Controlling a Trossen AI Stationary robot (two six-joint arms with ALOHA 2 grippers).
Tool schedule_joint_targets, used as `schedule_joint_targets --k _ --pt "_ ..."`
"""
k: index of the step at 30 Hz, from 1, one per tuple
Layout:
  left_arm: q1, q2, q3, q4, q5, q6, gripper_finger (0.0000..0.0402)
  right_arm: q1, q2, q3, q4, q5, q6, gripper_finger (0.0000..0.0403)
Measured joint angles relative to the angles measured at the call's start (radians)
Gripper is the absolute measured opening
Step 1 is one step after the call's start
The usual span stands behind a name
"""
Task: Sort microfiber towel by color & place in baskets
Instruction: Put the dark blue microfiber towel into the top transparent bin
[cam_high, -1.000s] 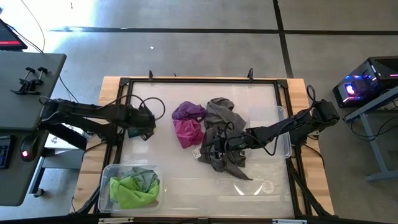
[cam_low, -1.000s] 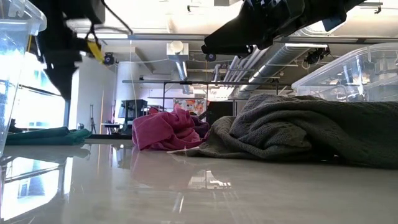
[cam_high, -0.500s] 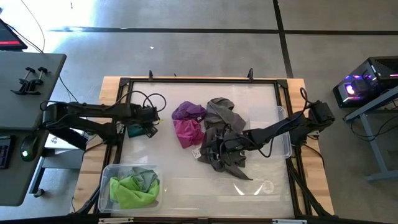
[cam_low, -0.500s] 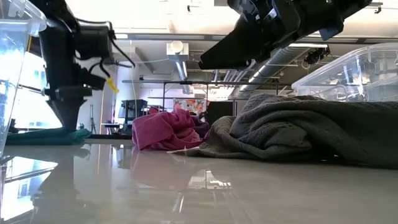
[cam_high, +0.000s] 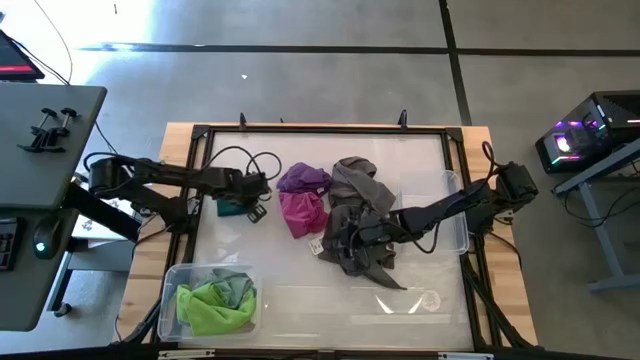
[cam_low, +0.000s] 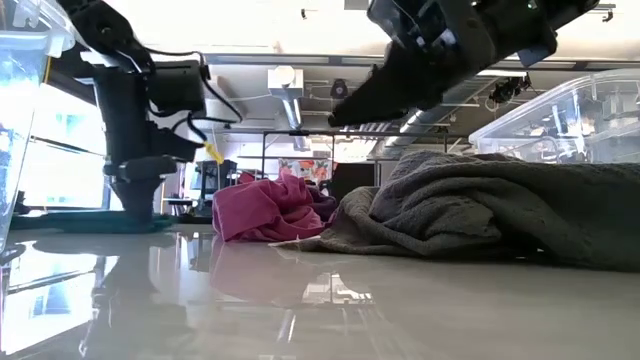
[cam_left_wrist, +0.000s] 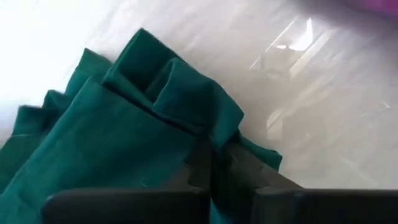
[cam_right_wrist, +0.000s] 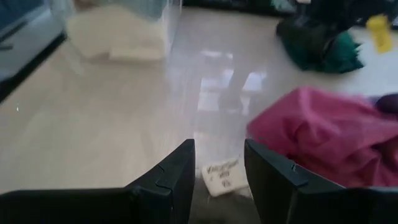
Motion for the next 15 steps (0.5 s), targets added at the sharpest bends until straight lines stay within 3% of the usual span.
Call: schedule_joint_targets --k 8,15 --pt "-0.108 -0.053 0.130 0.130 -0.034 0.073 0.0004 0.000 0.000 0.000 -0.037 -0.006 0.052 0.0133" --pt "-0.232 -0.107 0.329 0.154 -0.289 0.235 0.0001 -0.006 0.000 0.000 -0.019 -0.004 0.045 0.0133"
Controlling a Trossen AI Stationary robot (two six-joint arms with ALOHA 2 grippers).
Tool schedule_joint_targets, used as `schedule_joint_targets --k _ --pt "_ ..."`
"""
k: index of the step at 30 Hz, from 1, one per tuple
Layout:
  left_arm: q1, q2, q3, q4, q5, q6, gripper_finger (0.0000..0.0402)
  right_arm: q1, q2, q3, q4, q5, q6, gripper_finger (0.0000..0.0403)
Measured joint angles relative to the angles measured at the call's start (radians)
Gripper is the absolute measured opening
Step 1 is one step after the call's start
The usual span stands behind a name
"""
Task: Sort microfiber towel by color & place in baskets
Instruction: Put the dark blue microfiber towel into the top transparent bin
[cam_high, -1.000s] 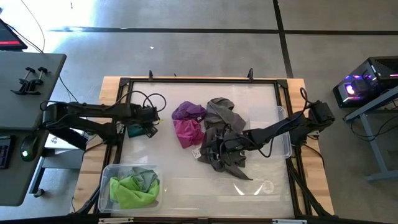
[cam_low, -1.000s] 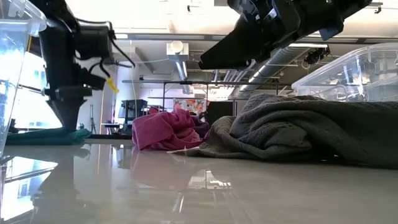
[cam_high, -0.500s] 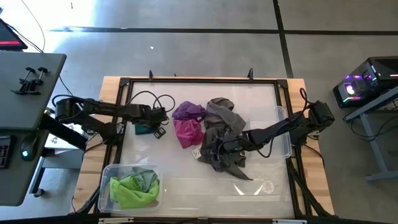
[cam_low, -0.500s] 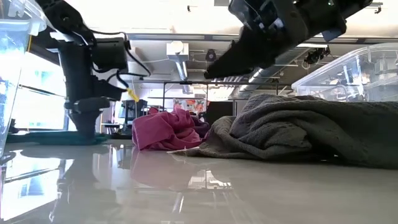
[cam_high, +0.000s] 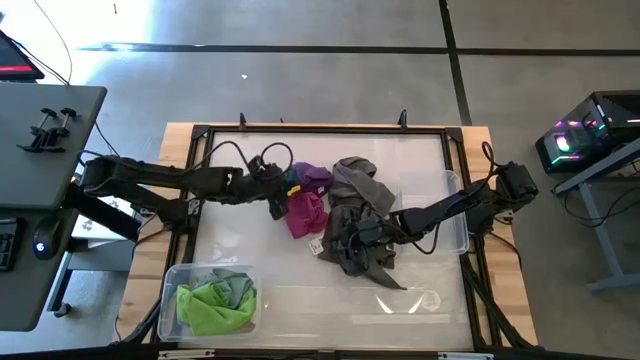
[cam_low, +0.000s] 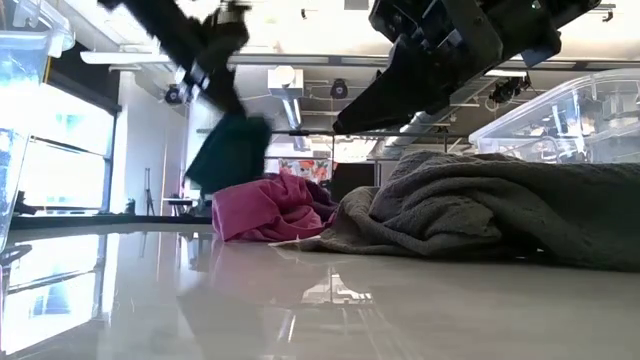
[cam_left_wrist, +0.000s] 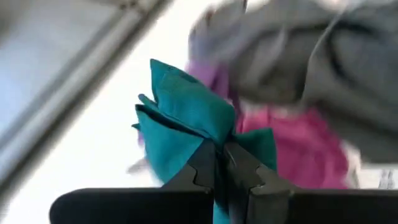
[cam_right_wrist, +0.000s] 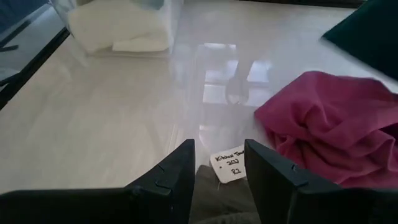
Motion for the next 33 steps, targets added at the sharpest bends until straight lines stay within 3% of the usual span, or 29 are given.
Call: schedule_joint_targets --k 5,9,14,17,21,25,28,33 --pt "-0.098 -0.003 0.085 0.124 -0.080 0.155 0.0001 -0.032 0.000 0.000 0.104 0.013 -0.048 0.0140" --pt "-0.158 0.000 0.083 0.173 -0.098 0.212 0.0001 -0.060 -0.032 0.001 0.175 -0.090 -0.131 0.0166" --pt "-0.227 -0.001 0.015 0.223 -0.186 0.134 0.0001 -0.058 -0.152 0.054 0.050 -0.054 -0.283 0.0198" --pt "-0.250 0.009 -0.079 0.419 -0.191 0.117 0.0001 -0.041 -0.222 0.087 -0.092 0.014 -0.305 0.0202" --pt "-0.240 0.055 -0.221 0.881 -0.068 0.190 0.0001 -0.014 -0.291 0.096 -0.244 0.089 -0.231 0.0196" --pt "-0.212 0.116 -0.301 1.148 0.116 0.240 0.0001 0.028 -0.287 0.031 -0.228 0.171 -0.137 0.0184" --pt "-0.198 0.153 -0.322 1.238 0.147 0.240 0.0001 0.069 -0.245 -0.037 -0.108 0.281 -0.092 0.0177" --pt "-0.189 0.192 -0.324 1.256 0.153 0.230 0.0001 0.112 -0.163 -0.118 0.130 0.455 -0.149 0.0169"
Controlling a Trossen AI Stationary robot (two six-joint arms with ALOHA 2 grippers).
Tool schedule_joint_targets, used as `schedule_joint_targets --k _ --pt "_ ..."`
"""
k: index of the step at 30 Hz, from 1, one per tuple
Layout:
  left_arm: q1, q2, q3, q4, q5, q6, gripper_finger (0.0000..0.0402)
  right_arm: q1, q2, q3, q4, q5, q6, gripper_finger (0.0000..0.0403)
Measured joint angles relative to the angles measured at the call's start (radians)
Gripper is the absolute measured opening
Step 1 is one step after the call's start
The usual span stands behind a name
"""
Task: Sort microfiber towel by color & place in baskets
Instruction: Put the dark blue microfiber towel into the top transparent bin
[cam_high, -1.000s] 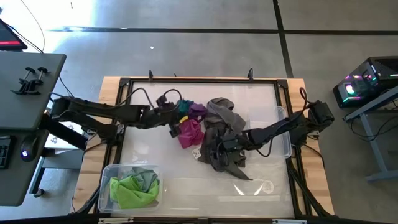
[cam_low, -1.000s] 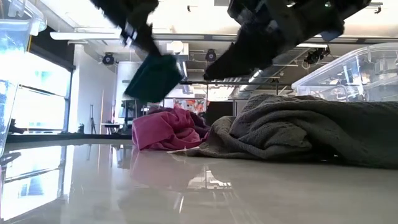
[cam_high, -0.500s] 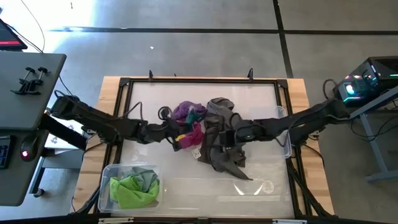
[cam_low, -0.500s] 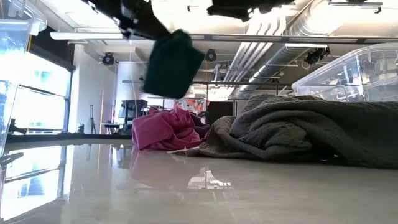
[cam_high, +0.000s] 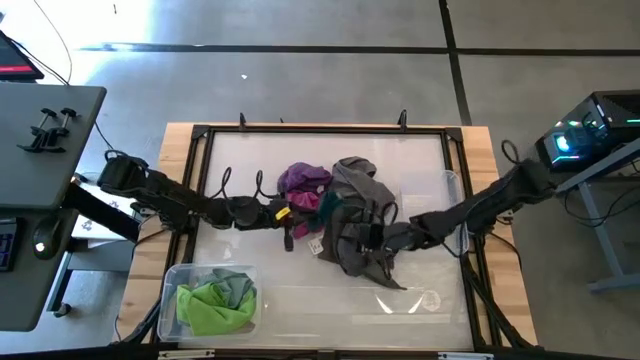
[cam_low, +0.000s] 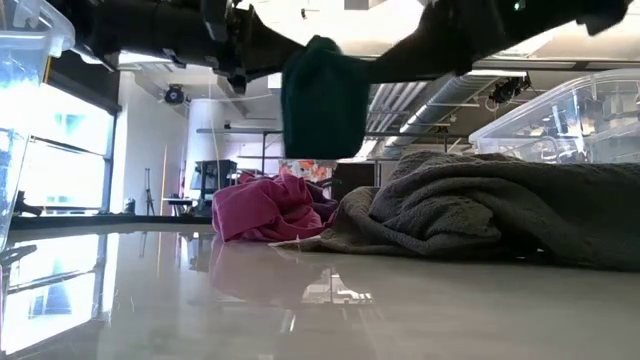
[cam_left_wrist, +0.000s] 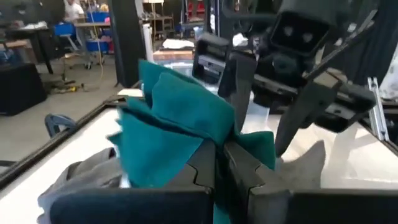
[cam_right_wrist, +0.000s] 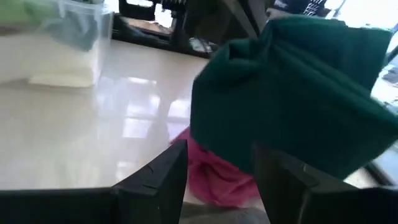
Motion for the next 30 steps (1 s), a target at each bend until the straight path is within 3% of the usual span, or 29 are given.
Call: schedule_joint_targets --k 6,13,15,18,21,30 --pt "-0.001 0.010 0.003 -0.003 0.006 -0.004 0.0001 -0.035 0.017 0.008 0.018 0.048 0.041 0.0178" --pt "0.000 0.019 0.008 -0.001 0.008 -0.005 0.0001 -0.084 0.001 0.009 0.046 0.034 0.020 0.0245" --pt "0.000 0.020 0.008 -0.001 0.009 -0.005 0.0001 -0.105 0.000 0.009 0.051 -0.010 0.030 0.0262" --pt "0.004 0.019 0.008 0.012 0.009 -0.005 0.0001 -0.144 0.010 0.009 0.104 -0.170 0.035 0.0275" --pt "0.011 0.019 0.007 0.054 0.015 0.006 0.0001 -0.168 0.057 0.009 0.200 -0.299 0.014 0.0276" --pt "0.016 0.019 0.007 0.093 0.089 0.047 0.0001 -0.170 0.261 0.009 0.579 -0.270 -0.029 0.0228"
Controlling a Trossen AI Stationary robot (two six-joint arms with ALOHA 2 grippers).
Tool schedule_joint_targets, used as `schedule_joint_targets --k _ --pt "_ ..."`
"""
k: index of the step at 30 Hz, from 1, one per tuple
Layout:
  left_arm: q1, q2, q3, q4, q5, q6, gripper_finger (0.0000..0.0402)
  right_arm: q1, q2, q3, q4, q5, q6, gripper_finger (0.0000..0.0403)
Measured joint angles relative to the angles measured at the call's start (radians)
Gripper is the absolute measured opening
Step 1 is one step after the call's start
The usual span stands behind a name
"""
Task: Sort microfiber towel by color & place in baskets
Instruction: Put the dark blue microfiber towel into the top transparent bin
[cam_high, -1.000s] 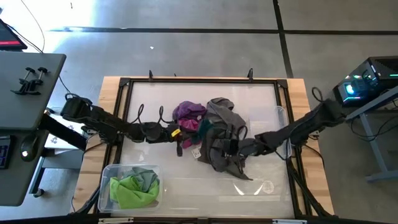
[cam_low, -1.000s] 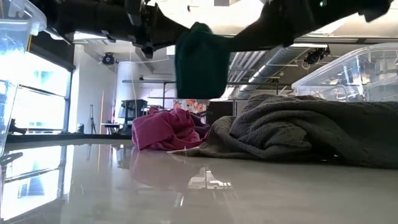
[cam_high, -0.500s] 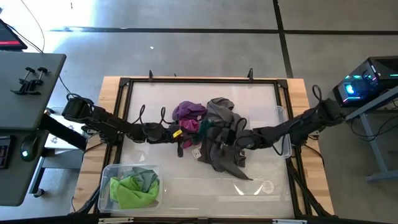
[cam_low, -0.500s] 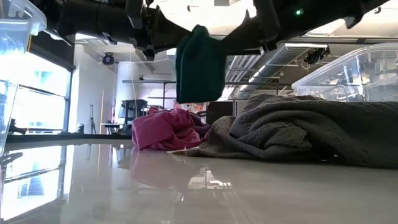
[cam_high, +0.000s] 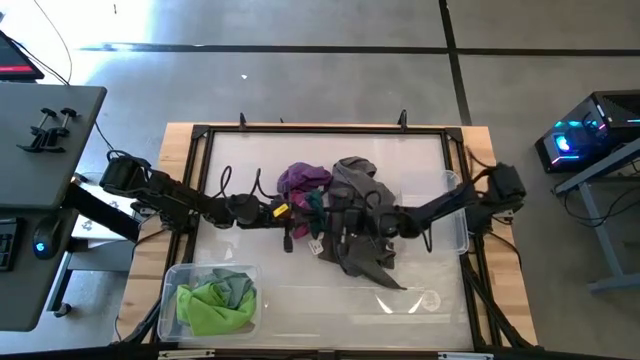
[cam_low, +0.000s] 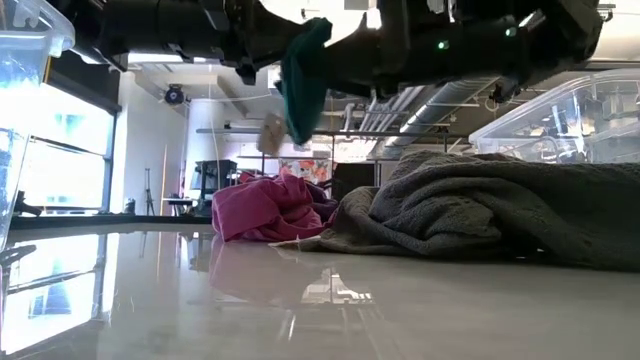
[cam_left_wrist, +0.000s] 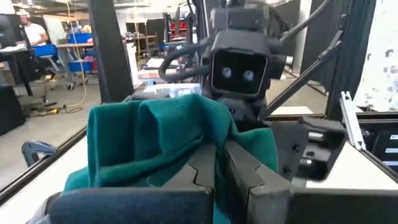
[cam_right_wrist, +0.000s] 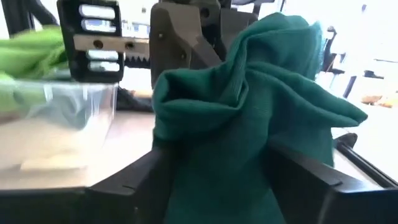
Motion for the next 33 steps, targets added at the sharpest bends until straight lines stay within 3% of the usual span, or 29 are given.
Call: schedule_joint_targets --k 5,10,12,16,22,26,29,33 --pt "0.000 0.000 0.000 0.005 0.059 -0.052 0.0024 0.001 0.040 0.000 0.046 0.006 0.000 0.0143" --pt "-0.002 -0.001 0.001 0.018 0.106 -0.054 0.0101 0.010 0.028 0.000 0.041 0.036 -0.026 0.0034" --pt "-0.006 -0.012 0.001 0.013 0.093 -0.055 0.0130 0.021 -0.001 0.000 0.011 0.070 -0.044 0.0029" --pt "-0.025 -0.019 0.002 0.017 -0.023 -0.039 0.0160 0.087 -0.122 0.000 -0.163 0.327 -0.060 0.0040" --pt "-0.056 -0.019 -0.010 -0.005 -0.088 0.000 0.0165 0.250 -0.396 0.039 -0.614 0.738 0.049 0.0031" --pt "-0.073 -0.010 -0.026 -0.006 -0.089 -0.009 0.0165 0.377 -0.522 0.198 -1.032 0.872 0.214 0.0031" --pt "-0.078 0.006 -0.032 -0.001 -0.089 -0.024 0.0165 0.439 -0.564 0.367 -1.486 0.873 0.485 0.0031" --pt "-0.079 0.035 -0.032 0.009 -0.090 -0.044 0.0165 0.438 -0.570 0.561 -2.112 0.638 1.034 0.0031"
